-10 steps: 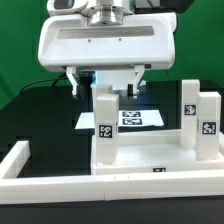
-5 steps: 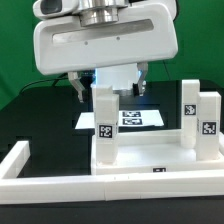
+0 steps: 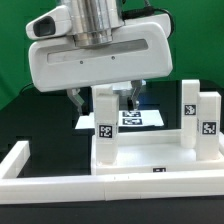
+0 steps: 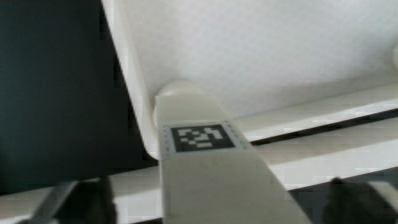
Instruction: Assemble desk
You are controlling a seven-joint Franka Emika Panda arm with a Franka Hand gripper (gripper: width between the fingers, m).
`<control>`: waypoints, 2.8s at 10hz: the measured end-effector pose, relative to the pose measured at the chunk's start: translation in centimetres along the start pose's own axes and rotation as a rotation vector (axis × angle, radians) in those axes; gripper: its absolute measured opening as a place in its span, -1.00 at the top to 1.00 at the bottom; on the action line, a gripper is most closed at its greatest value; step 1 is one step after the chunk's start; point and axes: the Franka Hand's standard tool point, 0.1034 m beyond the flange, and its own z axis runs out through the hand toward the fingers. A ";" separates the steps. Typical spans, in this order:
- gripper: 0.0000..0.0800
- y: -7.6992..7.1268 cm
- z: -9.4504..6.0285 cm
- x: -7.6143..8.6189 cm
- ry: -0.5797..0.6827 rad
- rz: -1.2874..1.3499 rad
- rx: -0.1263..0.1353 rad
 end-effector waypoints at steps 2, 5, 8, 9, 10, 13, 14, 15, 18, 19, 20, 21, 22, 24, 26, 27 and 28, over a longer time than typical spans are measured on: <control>0.16 0.0 0.0 0.0 0.000 0.105 0.002; 0.28 -0.1 0.0 0.0 -0.001 0.289 0.003; 0.28 -0.3 0.0 0.0 0.000 0.505 0.006; 0.28 -0.6 0.0 0.0 0.003 0.674 0.006; 0.28 -0.6 0.1 0.2 0.007 0.829 0.015; 0.28 -0.7 0.4 0.9 0.033 1.210 0.070; 0.28 -0.8 0.5 1.2 0.047 1.309 0.085; 0.28 -0.8 0.5 1.2 0.048 1.332 0.087; -0.34 -0.8 0.6 1.2 0.048 1.295 0.084; -0.54 -0.9 0.6 1.2 0.048 1.292 0.084; -0.54 -1.0 0.7 1.0 0.046 1.110 0.072; -0.61 -1.4 0.9 0.5 0.024 0.915 0.058; -0.62 -1.8 1.0 0.4 0.021 0.816 0.053; -0.62 -1.6 1.0 0.4 0.026 0.684 0.050; -0.62 -1.5 0.9 0.4 0.030 0.557 0.048; -0.62 -1.0 0.5 0.8 0.027 0.321 0.031; -0.62 -0.6 0.3 1.2 0.020 0.139 0.025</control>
Offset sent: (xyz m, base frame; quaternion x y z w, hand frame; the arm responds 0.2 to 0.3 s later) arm 0.0000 0.0000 0.0000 0.0000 0.0000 0.1938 0.9810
